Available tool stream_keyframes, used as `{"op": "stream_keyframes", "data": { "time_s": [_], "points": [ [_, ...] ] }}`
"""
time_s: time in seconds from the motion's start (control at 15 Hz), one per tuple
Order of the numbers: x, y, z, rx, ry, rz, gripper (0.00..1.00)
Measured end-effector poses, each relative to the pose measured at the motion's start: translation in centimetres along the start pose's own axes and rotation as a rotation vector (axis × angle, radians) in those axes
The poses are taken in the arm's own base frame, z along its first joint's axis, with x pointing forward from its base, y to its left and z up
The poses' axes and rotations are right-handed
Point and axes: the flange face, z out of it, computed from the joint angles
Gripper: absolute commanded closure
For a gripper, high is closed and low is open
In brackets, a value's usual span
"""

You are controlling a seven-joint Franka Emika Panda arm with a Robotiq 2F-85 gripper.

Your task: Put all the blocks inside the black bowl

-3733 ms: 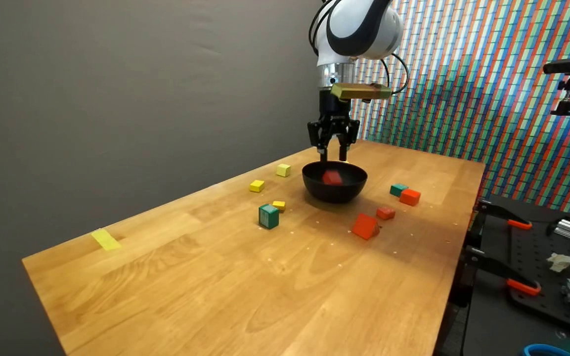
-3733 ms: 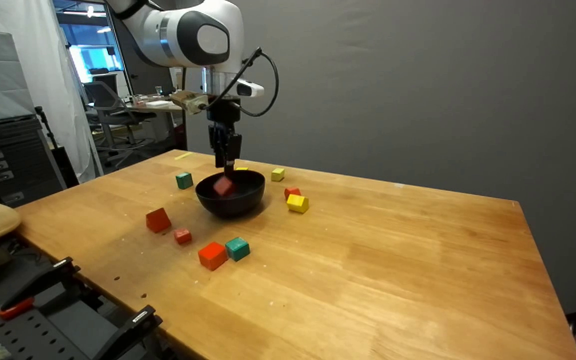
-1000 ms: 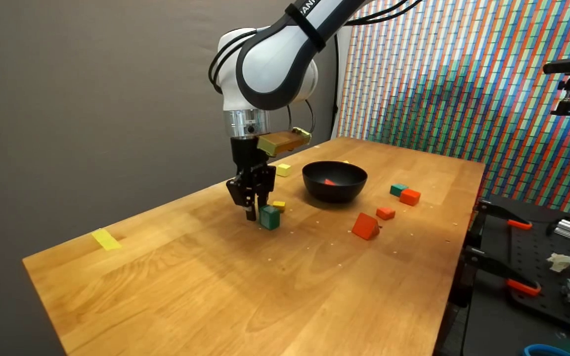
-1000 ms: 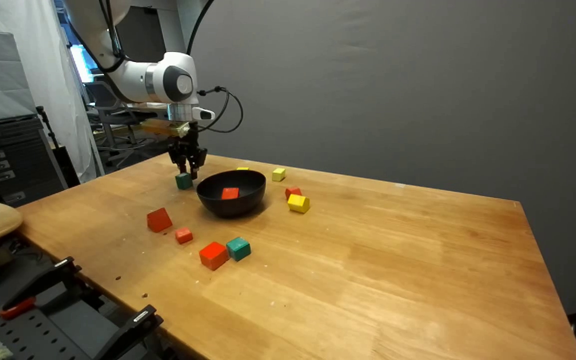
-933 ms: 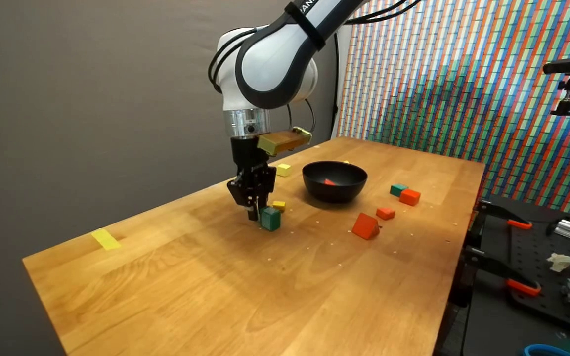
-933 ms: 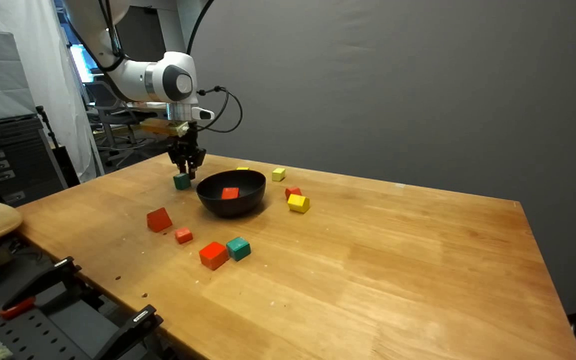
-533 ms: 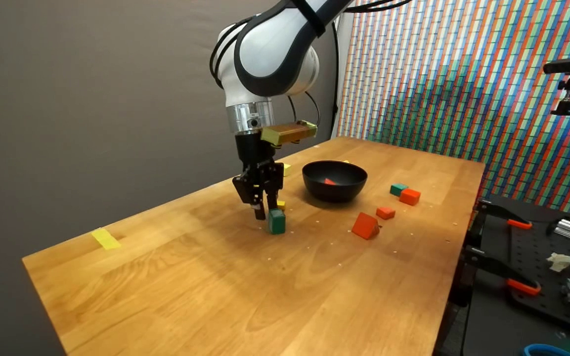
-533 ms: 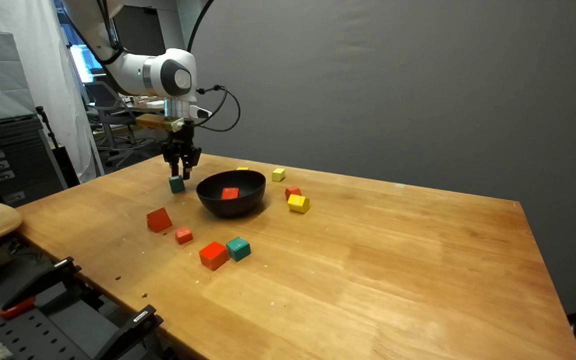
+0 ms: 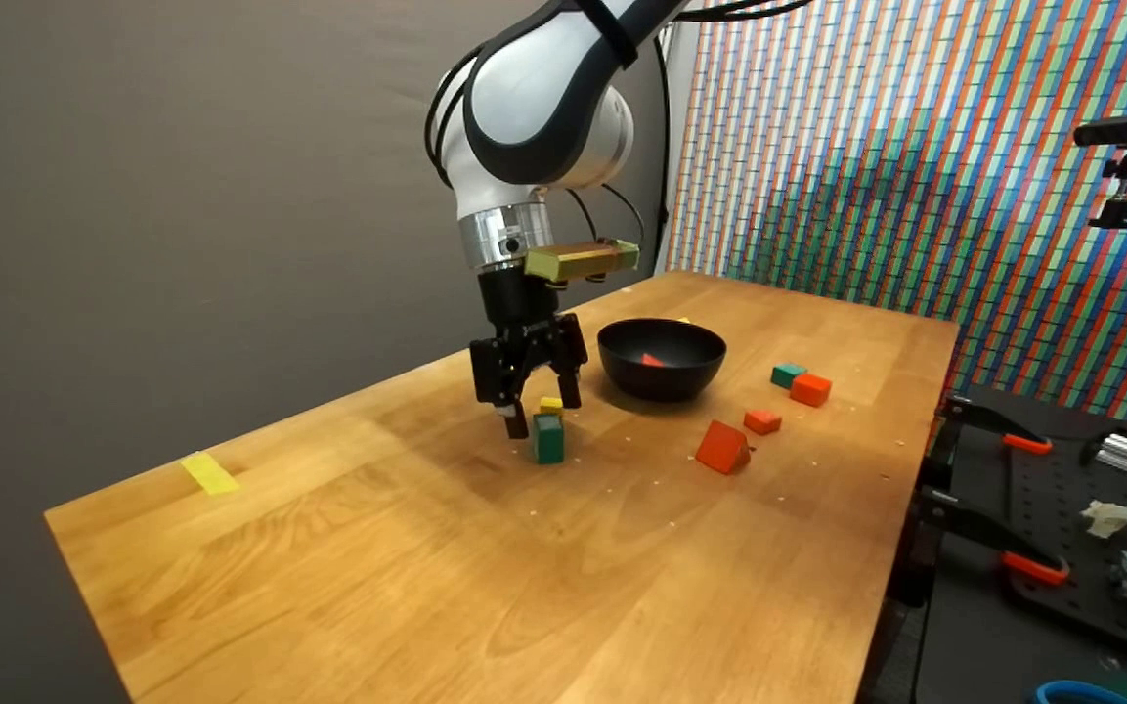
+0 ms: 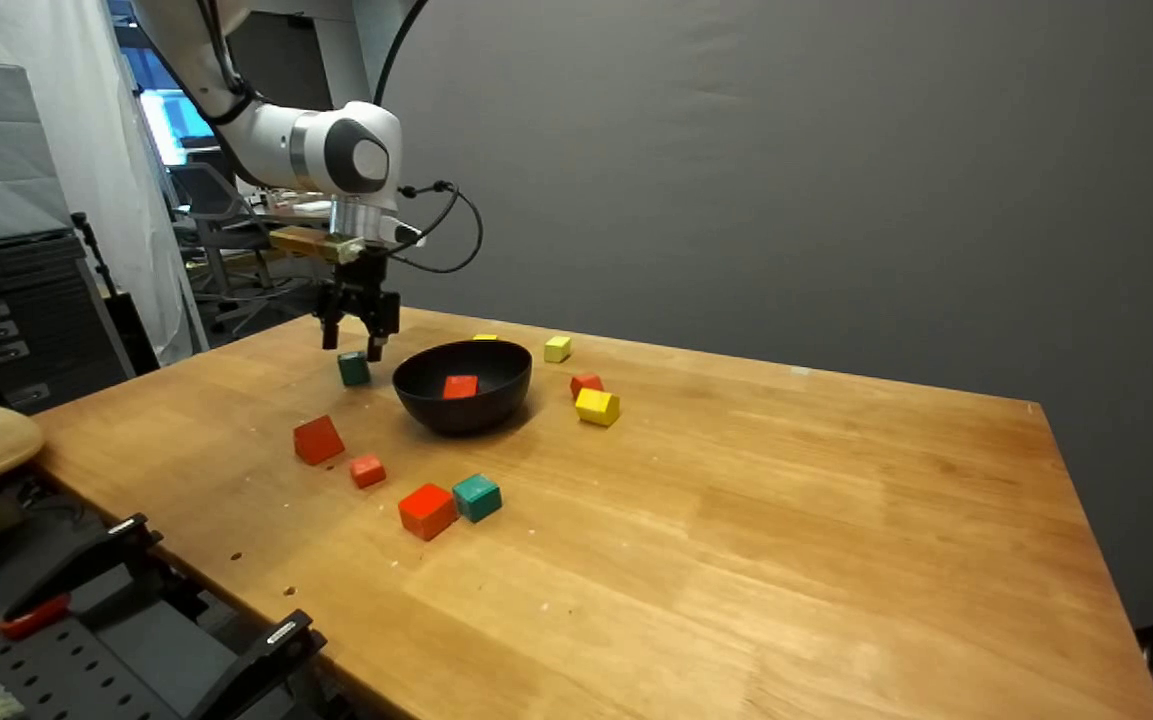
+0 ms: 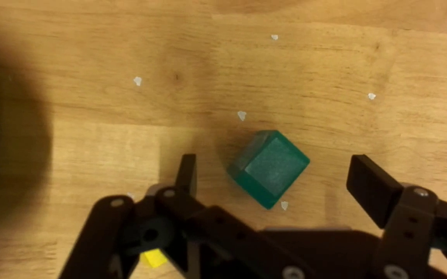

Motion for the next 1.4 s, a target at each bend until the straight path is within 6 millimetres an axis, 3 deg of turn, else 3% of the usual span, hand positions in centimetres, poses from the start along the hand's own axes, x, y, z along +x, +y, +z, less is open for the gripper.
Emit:
{"op": "stream_keyframes", "data": {
  "time_s": [0.47, 0.8, 1.0, 1.2, 1.4],
  "points": [
    [-0.2, 1.0, 0.8, 0.003, -0.053, 0.020, 0.82],
    [-0.1, 1.1, -0.1, 0.017, -0.041, 0.029, 0.80],
    [-1.1, 2.0, -4.3, 0.037, 0.009, 0.048, 0.80],
    [-3.6, 5.4, -9.3, 0.036, 0.088, 0.169, 0.80],
    [-6.9, 11.1, -11.6, 0.024, 0.104, 0.335, 0.80]
  ]
}}
